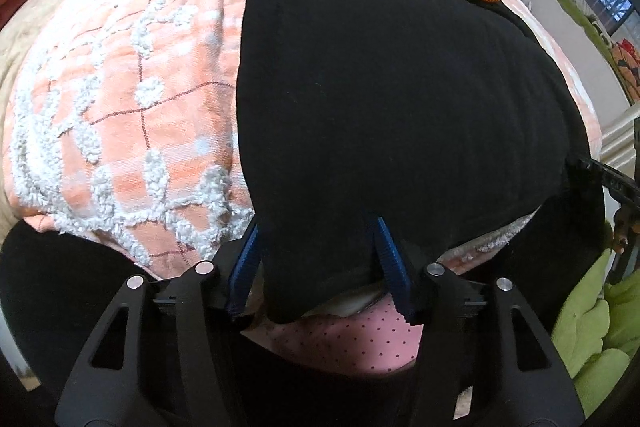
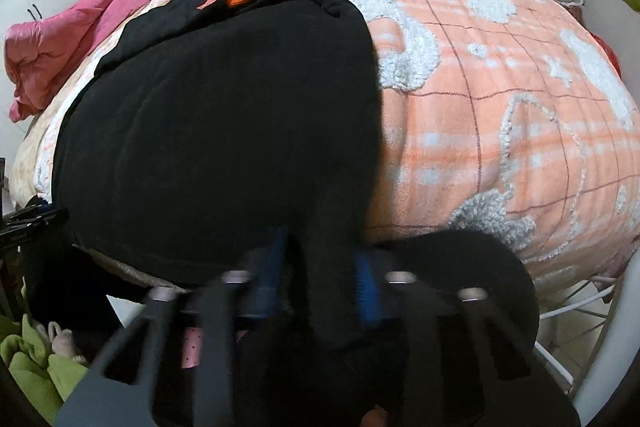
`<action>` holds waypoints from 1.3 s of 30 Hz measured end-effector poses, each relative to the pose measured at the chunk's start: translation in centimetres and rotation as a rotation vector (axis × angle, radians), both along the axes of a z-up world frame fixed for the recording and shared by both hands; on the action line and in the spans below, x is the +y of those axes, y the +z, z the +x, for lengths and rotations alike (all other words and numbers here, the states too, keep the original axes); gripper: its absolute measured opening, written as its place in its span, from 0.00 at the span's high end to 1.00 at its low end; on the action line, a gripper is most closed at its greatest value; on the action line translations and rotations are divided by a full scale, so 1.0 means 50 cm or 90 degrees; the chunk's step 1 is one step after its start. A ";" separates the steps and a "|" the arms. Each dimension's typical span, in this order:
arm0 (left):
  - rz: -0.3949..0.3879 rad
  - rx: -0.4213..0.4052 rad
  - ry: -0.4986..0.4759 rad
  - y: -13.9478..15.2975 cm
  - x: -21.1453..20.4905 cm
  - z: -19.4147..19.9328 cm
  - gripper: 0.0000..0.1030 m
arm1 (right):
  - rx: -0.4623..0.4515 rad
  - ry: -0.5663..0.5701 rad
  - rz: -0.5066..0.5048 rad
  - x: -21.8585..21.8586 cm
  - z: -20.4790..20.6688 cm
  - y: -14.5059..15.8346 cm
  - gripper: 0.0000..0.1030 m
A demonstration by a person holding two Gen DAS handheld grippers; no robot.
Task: Fold small clothes
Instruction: 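Fold the held hem over onto the collar with both tools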
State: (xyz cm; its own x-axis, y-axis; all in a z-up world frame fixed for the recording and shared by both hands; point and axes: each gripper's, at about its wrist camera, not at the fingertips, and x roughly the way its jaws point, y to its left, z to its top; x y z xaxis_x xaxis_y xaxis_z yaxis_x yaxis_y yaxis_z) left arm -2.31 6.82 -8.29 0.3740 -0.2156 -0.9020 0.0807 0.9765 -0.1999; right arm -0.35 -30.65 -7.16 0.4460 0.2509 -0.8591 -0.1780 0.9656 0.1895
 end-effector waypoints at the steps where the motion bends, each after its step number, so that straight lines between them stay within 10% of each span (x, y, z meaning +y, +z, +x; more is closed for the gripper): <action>1: -0.001 0.000 0.000 0.000 -0.002 0.000 0.55 | -0.006 0.002 0.012 -0.003 -0.003 0.007 0.92; 11: -0.005 -0.025 0.020 0.025 0.012 -0.010 0.94 | -0.098 0.006 0.111 -0.011 -0.011 0.095 0.93; 39: -0.106 -0.219 0.126 0.260 0.092 0.175 0.96 | -0.288 -0.030 0.222 -0.045 0.172 0.294 0.93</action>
